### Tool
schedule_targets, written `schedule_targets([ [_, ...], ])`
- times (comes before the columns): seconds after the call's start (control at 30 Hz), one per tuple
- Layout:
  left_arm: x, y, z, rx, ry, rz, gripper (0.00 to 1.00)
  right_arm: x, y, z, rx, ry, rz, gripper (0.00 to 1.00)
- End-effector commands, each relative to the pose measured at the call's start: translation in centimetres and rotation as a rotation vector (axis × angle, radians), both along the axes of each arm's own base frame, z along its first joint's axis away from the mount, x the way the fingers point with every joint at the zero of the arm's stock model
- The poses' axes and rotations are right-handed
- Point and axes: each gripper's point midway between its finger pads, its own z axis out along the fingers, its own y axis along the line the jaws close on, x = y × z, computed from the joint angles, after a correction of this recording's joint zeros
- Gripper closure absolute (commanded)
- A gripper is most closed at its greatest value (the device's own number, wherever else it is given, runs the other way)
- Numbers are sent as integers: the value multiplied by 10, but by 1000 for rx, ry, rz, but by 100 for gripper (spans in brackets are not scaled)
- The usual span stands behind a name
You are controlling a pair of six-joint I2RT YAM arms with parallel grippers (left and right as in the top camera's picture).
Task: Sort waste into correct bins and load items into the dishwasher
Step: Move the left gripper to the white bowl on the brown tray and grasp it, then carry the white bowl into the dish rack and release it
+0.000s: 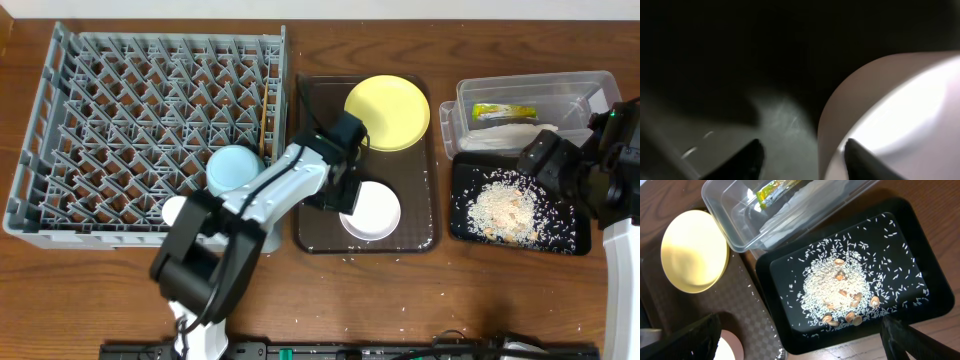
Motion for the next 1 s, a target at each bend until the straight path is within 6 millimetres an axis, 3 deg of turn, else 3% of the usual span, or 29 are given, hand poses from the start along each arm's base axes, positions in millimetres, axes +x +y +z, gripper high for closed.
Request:
schedule_targets([
  [0.0,-6,-13,-16,-57,49,-50,62,0,-2,2,2,-6,-17,1],
  [0.17,-4,-24,-18,-105,49,-59,92,0,-2,2,2,-6,-17,1],
  [0.3,0,-20,-4,-112,36,-46,92,0,-2,2,2,-6,-17,1],
  [0.4,22,0,42,-84,-57,4,93,0,-2,2,2,-6,-17,1],
  [0.5,52,60,102,94,-267,110,93,0,-2,2,2,-6,-17,1],
  [0.53,63,99,131,216,-386,178,92,0,-2,2,2,-6,-17,1],
  [0.57,67,119,145,282,-445,215,92,0,-2,2,2,-5,-17,1],
  [0.6,73,156,173,411,-554,289,93,0,-2,2,2,-6,-17,1],
  [0.63,75,196,205,563,-668,376,93,0,-2,2,2,-6,-17,1],
  [0.67,75,212,217,634,-708,411,93,0,-2,2,2,-6,-17,1],
  [0.7,73,243,238,787,-771,478,92,0,-2,2,2,-6,-17,1],
  [0.73,71,255,247,858,-794,505,93,0,-2,2,2,-6,-17,1],
  [0.77,67,284,265,1032,-833,569,93,0,-2,2,2,-6,-17,1],
  [0.83,61,319,275,1204,-839,657,93,0,-2,2,2,-6,-17,1],
  [0.97,60,359,260,1296,-740,707,93,0,-2,2,2,-6,-17,1],
])
